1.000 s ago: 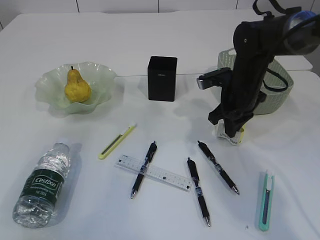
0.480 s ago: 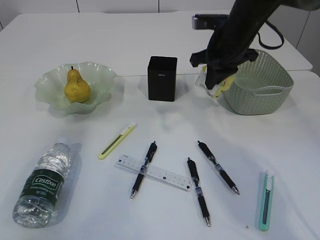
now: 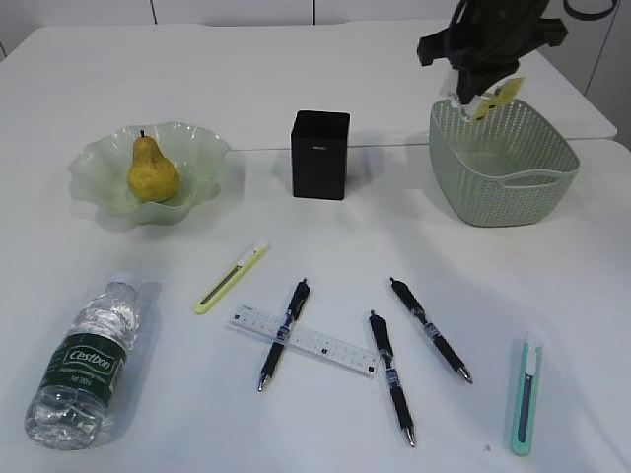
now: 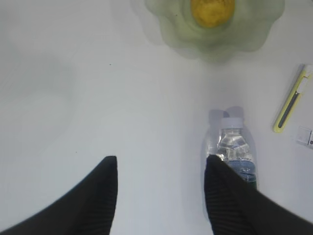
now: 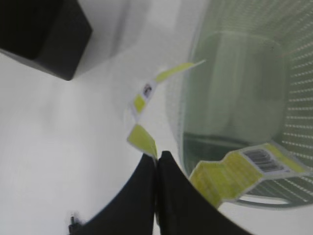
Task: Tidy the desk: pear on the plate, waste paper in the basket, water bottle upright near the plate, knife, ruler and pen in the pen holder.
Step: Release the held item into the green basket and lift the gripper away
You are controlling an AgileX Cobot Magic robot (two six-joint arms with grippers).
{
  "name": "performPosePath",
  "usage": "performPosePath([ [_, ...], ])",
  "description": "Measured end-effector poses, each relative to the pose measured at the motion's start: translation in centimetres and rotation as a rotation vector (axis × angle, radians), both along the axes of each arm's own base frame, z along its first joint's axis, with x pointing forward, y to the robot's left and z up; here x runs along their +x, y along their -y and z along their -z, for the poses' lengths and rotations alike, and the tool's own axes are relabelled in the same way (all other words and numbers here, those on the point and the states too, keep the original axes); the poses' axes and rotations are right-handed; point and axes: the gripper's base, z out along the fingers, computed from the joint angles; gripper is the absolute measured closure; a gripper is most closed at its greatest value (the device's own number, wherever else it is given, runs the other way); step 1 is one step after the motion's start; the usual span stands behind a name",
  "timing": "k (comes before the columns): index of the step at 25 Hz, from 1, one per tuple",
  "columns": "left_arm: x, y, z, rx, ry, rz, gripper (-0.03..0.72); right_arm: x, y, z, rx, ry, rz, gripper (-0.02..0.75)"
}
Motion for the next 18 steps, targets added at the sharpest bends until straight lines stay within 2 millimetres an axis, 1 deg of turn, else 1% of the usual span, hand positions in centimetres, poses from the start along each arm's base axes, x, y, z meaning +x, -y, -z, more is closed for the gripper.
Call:
performPosePath([
  [4, 0.0, 0.0, 0.0, 0.000, 0.000, 0.000, 0.293, 0.5, 3.2, 0.2, -0.010, -0.007, 0.076, 0.723],
  [8, 0.0, 0.0, 0.0, 0.000, 0.000, 0.000, 0.293, 1.1, 5.6, 1.7, -0.020, -0.039, 0.127, 0.723],
  [11, 0.0, 0.0, 0.0, 0.000, 0.000, 0.000, 0.294, 1.5, 6.2, 2.8, -0.025, -0.063, 0.142, 0.723],
  [15, 0.0, 0.0, 0.0, -0.003, 0.000, 0.001, 0.294, 2.0, 6.4, 4.6, -0.029, -0.099, 0.145, 0.722],
  [16, 0.0, 0.0, 0.0, -0.003, 0.000, 0.001, 0.294, 2.1, 6.4, 5.2, -0.026, -0.112, 0.145, 0.719],
  [18, 0.0, 0.0, 0.0, -0.004, 0.000, 0.001, 0.294, 2.4, 6.3, 6.2, -0.024, -0.133, 0.146, 0.688],
])
